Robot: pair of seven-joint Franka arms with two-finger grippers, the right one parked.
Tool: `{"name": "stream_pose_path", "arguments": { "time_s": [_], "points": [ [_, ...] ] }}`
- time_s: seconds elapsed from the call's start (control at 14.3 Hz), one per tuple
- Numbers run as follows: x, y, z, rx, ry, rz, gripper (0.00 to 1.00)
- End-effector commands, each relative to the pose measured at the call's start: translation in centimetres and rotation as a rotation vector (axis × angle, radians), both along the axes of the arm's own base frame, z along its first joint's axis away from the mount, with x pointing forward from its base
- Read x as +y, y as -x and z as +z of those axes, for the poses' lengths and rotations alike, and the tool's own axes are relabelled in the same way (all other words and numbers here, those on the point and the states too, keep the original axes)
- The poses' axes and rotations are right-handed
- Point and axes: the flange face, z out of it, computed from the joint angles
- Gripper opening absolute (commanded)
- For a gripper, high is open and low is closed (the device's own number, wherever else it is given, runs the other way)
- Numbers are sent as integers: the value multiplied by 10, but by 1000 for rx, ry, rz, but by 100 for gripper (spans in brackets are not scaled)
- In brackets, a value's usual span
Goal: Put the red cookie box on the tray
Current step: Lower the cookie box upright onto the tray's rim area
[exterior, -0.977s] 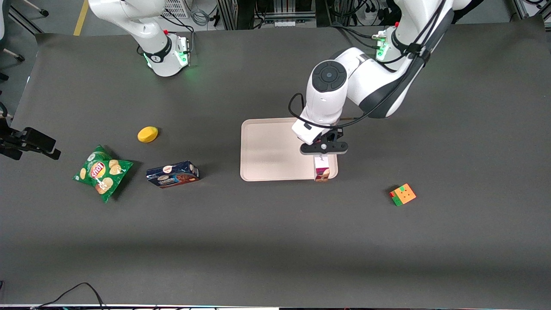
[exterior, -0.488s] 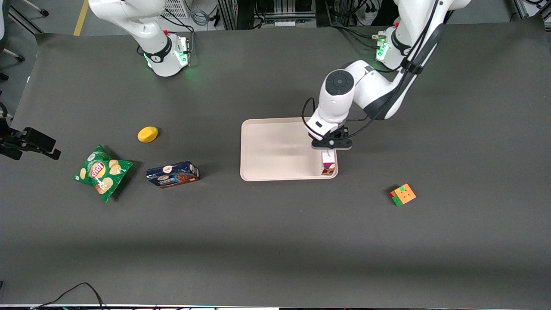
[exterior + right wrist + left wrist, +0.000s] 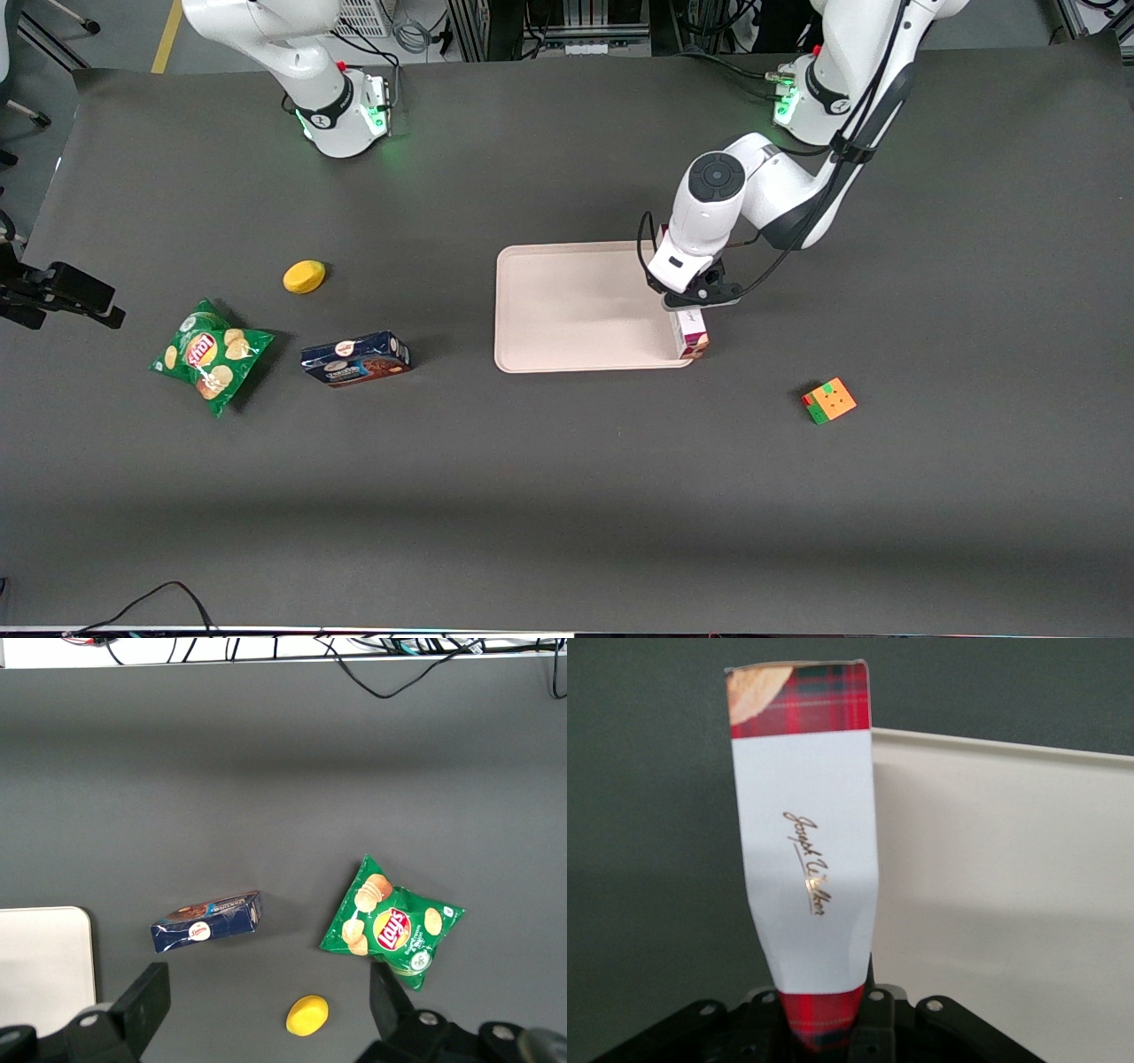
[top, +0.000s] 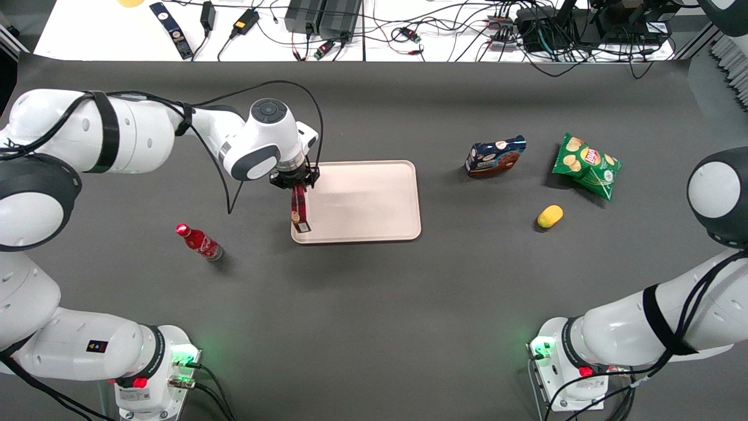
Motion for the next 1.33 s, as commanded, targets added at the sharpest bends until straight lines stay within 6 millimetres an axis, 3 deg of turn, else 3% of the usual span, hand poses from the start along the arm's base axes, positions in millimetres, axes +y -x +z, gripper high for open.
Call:
{"name": "stream_pose_path", "arguments": {
  "time_s": [0.0, 0.28, 0.56, 0.63, 0.7, 0.84, 1.26],
  "points": [
    [-8, 10, -4, -5, 2, 16, 26],
    [-26, 23, -11, -5, 25, -38, 28],
    [-30, 27, -23, -12, 20, -90, 31],
    [-29, 27, -24, -10, 18, -93, 40],
    [-28, 26, -25, -8, 18, -88, 56],
    [-29, 23, -25, -8, 22, -83, 100],
    [-31, 14, -13, -26, 19, -76, 100]
  ]
}}
